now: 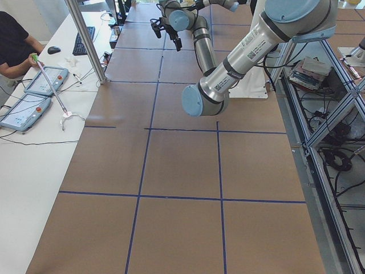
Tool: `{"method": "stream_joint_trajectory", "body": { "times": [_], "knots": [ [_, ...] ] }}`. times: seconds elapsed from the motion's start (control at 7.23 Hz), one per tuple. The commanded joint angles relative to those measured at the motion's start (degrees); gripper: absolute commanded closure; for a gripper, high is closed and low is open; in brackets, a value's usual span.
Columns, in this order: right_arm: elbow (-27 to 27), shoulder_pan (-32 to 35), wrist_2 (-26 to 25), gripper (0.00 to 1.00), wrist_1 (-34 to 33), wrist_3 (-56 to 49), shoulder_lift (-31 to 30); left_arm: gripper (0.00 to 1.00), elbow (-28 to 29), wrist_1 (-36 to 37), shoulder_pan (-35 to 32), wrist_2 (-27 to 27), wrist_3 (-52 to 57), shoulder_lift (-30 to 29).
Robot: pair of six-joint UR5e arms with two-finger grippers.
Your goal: Left arm hands cup to right arm to dump lemon
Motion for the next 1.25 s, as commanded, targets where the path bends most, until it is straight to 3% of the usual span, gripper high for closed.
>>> {"method": "stream_joint_trajectory", "body": {
  "times": [0.0,0.14,0.28,0.97,1.11],
  "knots": [
    [-11.9,2.03,2.7,1.0,21.22,4.61,-1.53,0.0,-0.3,0.0,0.15,0.1,0.06,0.35],
    [-20.22,1.94,3.57,1.0,34.37,9.36,-1.45,0.0,-0.3,0.0,0.24,0.1,0.06,0.35],
    [-26.4,1.86,4.1,1.0,41.72,9.75,-0.66,0.0,-0.3,0.0,0.24,0.1,0.06,0.44],
    [-27.69,4.48,5.94,1.0,46.18,29.04,2.59,0.0,-1.27,0.0,0.59,2.2,-0.03,0.7],
    [-28.47,7.28,9.34,0.99,46.19,32.66,2.77,0.0,-1.27,0.0,0.59,2.21,0.06,1.05]
  ]
}}
